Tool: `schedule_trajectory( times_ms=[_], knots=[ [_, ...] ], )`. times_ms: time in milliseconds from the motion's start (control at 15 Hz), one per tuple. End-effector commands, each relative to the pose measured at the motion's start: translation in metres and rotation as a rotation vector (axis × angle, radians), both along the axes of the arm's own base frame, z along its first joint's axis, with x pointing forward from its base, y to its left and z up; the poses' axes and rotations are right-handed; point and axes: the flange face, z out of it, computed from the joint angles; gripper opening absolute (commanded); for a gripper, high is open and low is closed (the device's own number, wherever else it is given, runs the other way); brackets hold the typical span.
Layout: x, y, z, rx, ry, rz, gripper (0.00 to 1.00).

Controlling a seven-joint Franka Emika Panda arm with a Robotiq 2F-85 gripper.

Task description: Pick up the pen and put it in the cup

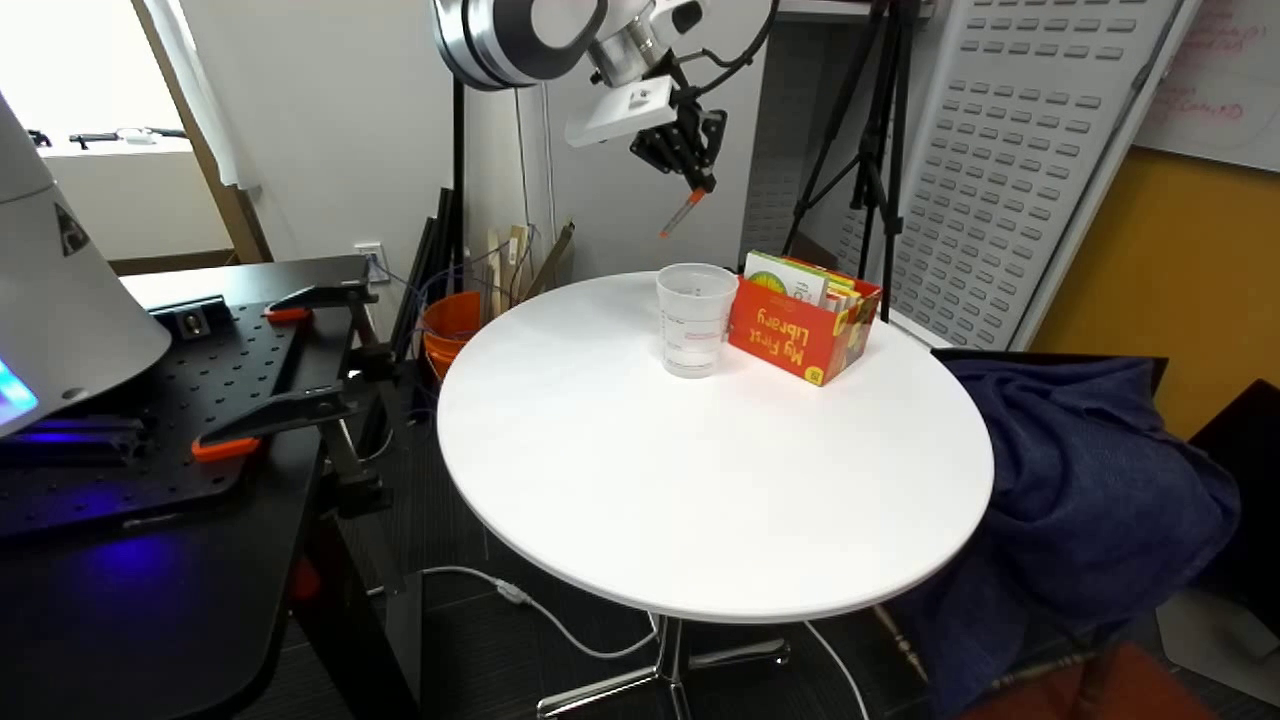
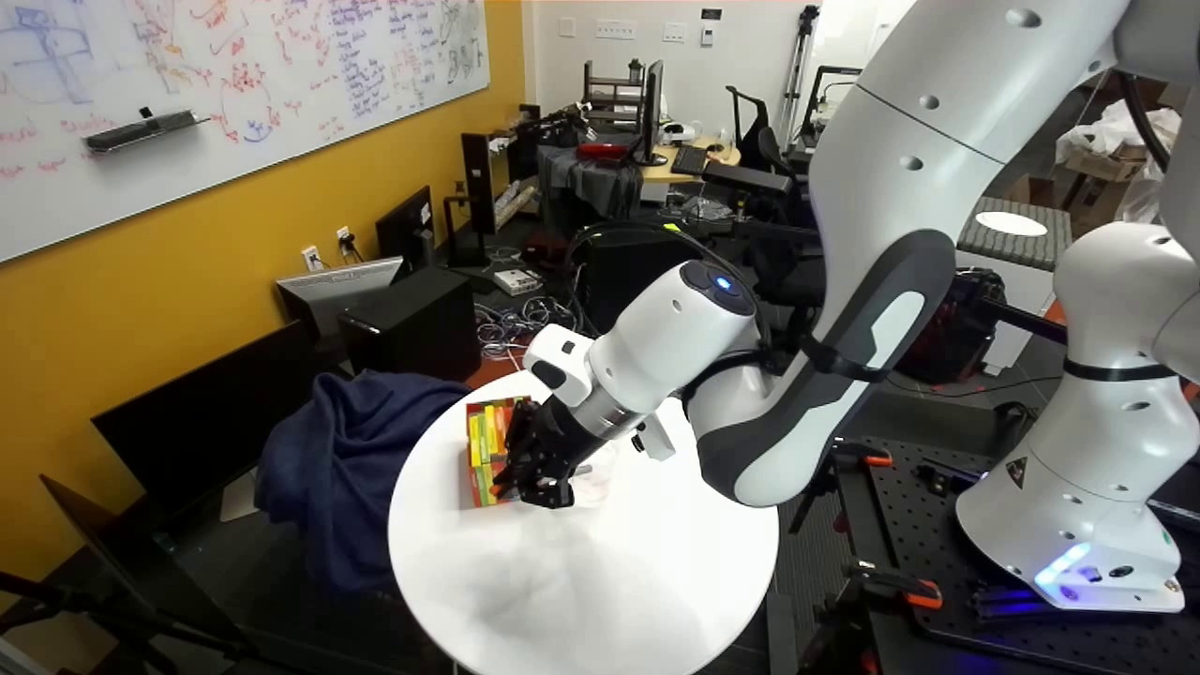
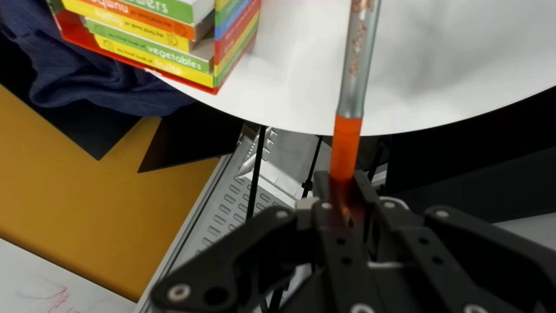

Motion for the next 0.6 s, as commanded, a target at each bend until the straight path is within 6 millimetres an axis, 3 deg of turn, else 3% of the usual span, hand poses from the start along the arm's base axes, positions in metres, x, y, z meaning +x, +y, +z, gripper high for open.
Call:
schedule_trajectory(
  times_ms=[0,533],
  knots=[
    [-0.001,-0.004,0.025,0.004,-0.054,-0.050,0.04],
    [0.014,-0.016,0.060,0.011,-0.147,-0.174,0.04]
  ],
)
